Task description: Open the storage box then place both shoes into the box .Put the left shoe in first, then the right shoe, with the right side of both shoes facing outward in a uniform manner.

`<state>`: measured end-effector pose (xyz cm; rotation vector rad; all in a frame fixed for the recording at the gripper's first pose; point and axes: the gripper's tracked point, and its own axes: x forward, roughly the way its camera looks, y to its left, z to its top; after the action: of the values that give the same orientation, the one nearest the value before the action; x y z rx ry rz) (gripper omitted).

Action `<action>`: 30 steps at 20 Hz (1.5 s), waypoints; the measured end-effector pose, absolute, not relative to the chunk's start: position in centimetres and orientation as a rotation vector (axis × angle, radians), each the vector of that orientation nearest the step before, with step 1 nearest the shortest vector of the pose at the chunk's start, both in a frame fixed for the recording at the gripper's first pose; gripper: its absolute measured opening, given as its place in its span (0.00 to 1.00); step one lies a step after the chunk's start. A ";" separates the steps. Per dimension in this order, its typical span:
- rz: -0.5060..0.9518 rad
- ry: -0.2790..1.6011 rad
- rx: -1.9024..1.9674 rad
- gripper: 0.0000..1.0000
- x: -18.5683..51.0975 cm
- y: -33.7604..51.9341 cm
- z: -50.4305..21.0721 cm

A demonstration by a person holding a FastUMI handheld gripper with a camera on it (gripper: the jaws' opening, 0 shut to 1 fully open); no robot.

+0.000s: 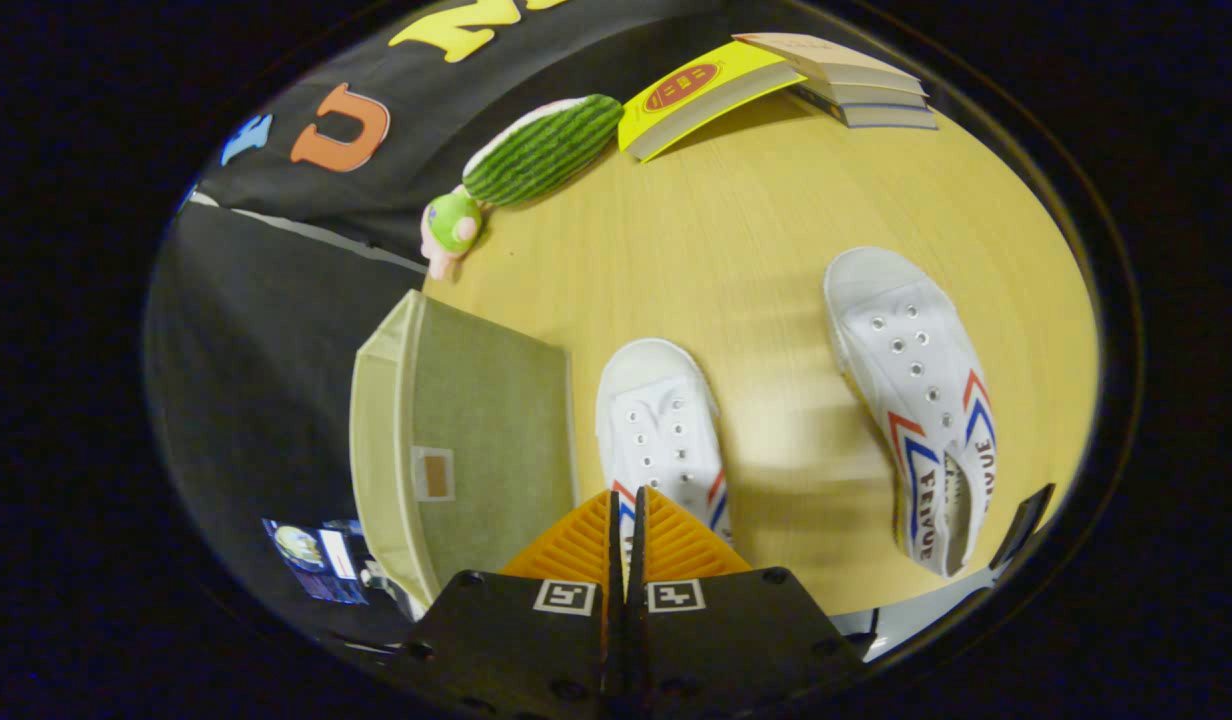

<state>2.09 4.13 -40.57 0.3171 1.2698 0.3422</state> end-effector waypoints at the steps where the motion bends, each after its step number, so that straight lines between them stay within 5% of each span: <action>1: 0.336 1.255 0.269 0.06 2.1 3.5 -40.8; 3: 0.335 1.252 0.225 0.11 1.7 2.7 -40.6; 4: 0.327 1.264 0.231 0.25 1.4 3.0 -41.1; 5: 0.322 1.279 0.238 0.50 1.0 2.8 -41.4; 8: 0.300 1.298 0.219 0.77 1.1 2.2 -42.7; 10: 0.304 1.313 0.203 0.80 1.4 2.3 -43.8; 21: 0.425 1.447 0.072 0.73 1.7 4.7 -47.9; 24: 0.371 1.463 0.113 0.44 2.1 3.6 -47.8; 26: 0.348 1.475 0.192 0.06 2.1 3.7 -47.6; 30: 0.342 1.457 0.266 0.06 1.1 3.6 -45.6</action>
<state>1.07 3.62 -45.60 0.2658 1.4566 0.3421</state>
